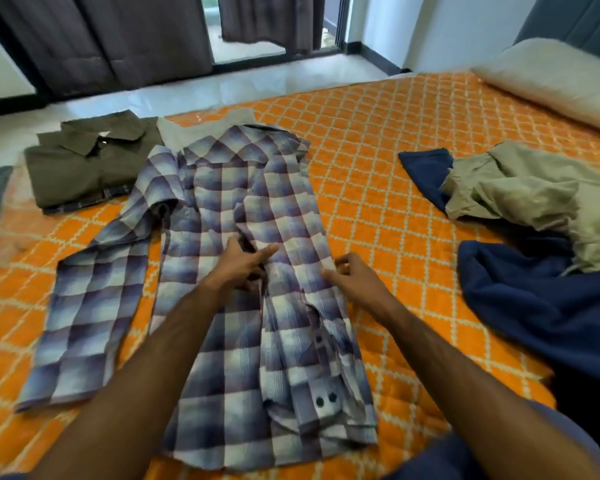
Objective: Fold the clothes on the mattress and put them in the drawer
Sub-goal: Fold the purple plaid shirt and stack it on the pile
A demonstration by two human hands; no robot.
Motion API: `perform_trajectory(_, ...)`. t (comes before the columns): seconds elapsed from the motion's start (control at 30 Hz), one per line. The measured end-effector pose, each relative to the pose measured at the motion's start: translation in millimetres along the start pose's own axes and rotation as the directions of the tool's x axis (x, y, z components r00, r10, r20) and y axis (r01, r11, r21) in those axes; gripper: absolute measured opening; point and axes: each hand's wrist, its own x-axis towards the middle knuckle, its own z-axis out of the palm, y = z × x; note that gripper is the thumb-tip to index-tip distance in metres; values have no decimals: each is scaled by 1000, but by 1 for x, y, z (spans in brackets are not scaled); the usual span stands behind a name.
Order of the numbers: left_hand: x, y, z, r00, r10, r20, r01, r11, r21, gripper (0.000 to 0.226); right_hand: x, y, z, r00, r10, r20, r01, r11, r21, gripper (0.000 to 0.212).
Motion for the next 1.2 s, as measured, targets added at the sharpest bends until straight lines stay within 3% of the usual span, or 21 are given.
perform_trajectory(0.07,-17,-8,4,999,3,42,-4,999,42,68,-30,4,7,998,16,63,-15,1000,-17,56)
perform_trajectory(0.13,-29,-22,8,999,22,45,-26,995,96,83,-56,8,13,992,23,123,-21,1000,-19,59)
perform_trajectory(0.27,-51,-38,17,992,73,-104,-42,961,272,76,-94,17,14,967,16,255,-30,998,51,31)
perform_trajectory(0.33,-71,-38,23,981,121,-150,-49,910,412,81,-107,22,13,962,45,270,-72,993,91,27)
perform_trajectory(0.43,-95,-39,32,968,225,-115,-139,854,501,89,-125,24,12,970,67,233,-95,990,109,21)
perform_trajectory(0.5,-95,-42,33,922,381,-71,-219,662,716,85,-125,24,14,974,79,214,-102,990,100,21)
perform_trajectory(0.57,-89,-35,38,852,518,70,-280,339,898,69,-123,27,14,975,76,208,-92,994,67,29)
perform_trajectory(0.63,-82,-15,46,838,487,245,-334,104,937,44,-118,31,15,973,82,214,-96,994,56,41)
perform_trajectory(0.67,-76,-3,53,850,449,277,-340,63,938,34,-113,35,15,973,86,216,-99,994,52,41)
perform_trajectory(0.7,-68,10,61,864,422,274,-340,88,936,28,-109,38,15,973,83,215,-95,995,45,41)
perform_trajectory(0.77,-47,31,76,892,392,226,-340,251,906,23,-104,42,18,978,59,201,-62,998,11,38)
perform_trajectory(0.83,-22,46,93,909,354,219,-344,341,875,27,-99,41,19,984,6,177,-6,1000,-3,37)
perform_trajectory(0.9,10,54,110,931,301,207,-312,356,881,37,-84,36,14,990,-39,134,39,999,2,38)
perform_trajectory(1.0,52,60,122,965,251,77,-189,462,866,76,-58,21,6,989,-76,125,74,997,22,50)
perform_trajectory(1.07,79,58,124,971,238,6,-120,470,875,94,-43,25,4,984,-90,152,91,996,-2,56)
perform_trajectory(1.2,113,54,124,963,230,-139,9,489,872,95,-31,41,11,980,-106,170,112,993,-24,56)
